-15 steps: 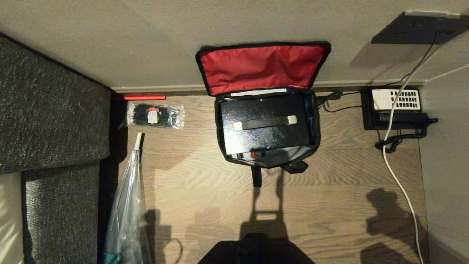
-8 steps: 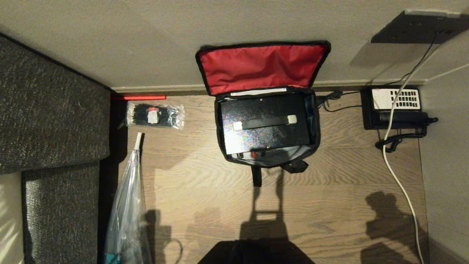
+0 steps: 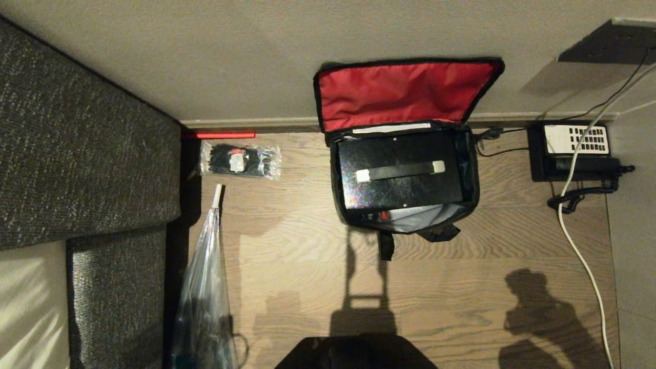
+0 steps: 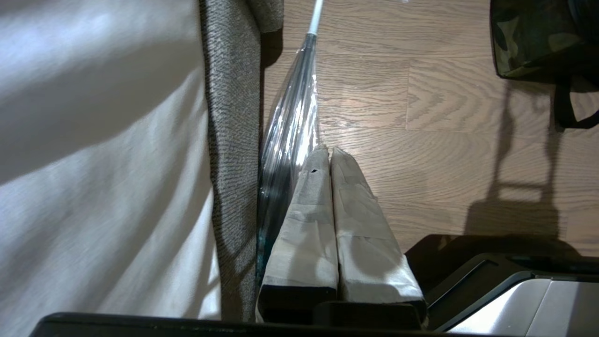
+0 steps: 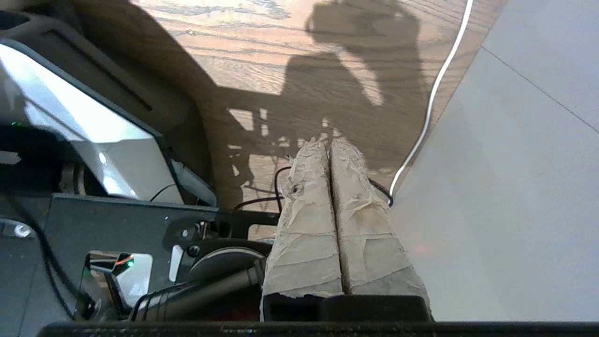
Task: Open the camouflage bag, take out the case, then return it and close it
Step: Grip the handle
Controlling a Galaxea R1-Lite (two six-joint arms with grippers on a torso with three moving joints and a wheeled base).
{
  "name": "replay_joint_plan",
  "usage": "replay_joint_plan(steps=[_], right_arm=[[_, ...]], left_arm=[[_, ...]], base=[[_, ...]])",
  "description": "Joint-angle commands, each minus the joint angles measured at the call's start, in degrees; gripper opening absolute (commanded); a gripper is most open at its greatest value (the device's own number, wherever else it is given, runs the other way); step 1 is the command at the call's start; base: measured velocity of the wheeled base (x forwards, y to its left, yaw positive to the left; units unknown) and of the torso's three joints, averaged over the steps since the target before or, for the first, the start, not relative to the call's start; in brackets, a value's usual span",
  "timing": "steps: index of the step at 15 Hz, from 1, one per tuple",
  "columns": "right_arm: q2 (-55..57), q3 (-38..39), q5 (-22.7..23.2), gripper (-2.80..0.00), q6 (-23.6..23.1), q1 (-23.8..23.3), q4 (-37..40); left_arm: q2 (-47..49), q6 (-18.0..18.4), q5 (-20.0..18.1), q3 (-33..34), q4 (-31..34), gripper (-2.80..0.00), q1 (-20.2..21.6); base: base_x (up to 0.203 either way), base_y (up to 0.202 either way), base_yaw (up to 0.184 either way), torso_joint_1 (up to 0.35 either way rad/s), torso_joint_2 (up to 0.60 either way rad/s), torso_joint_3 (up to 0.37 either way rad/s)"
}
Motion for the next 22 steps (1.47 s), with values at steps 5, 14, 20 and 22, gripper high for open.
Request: replay_joint_plan(steps=[5,14,20,22], right_arm=[[-0.1,0.1,-0.1,-2.80,-0.5,0.0,0.3],[0.1,0.2,-0.1,-2.80,-0.6,0.1,0.2],[0.1,0.3,0.0,-2.80,-0.8,0.0,0.2],[0.1,0.4,-0.1,-2.80,-1.1,0.0,-0.1]], left_arm=[[-0.1,0.2,0.0,0.1,0.2,-2.80,0.0],[-0.1,-0.1,0.0,0.1,-0.1,-2.80,0.0],[-0.1,-0.1,0.0,0.2,-0.1,-2.80,0.0],[-0.1,0.1,0.0,0.1,-0.1,-2.80,0.0]], base=[[0.000,0.000,0.000,0.000,0.00,0.000],[0.044,-0.022,0.000,0.000,0.00,0.001],[0.018,-0.003,0.002,0.000,0.00,0.000],[0.000,0.000,0.000,0.000,0.00,0.000]])
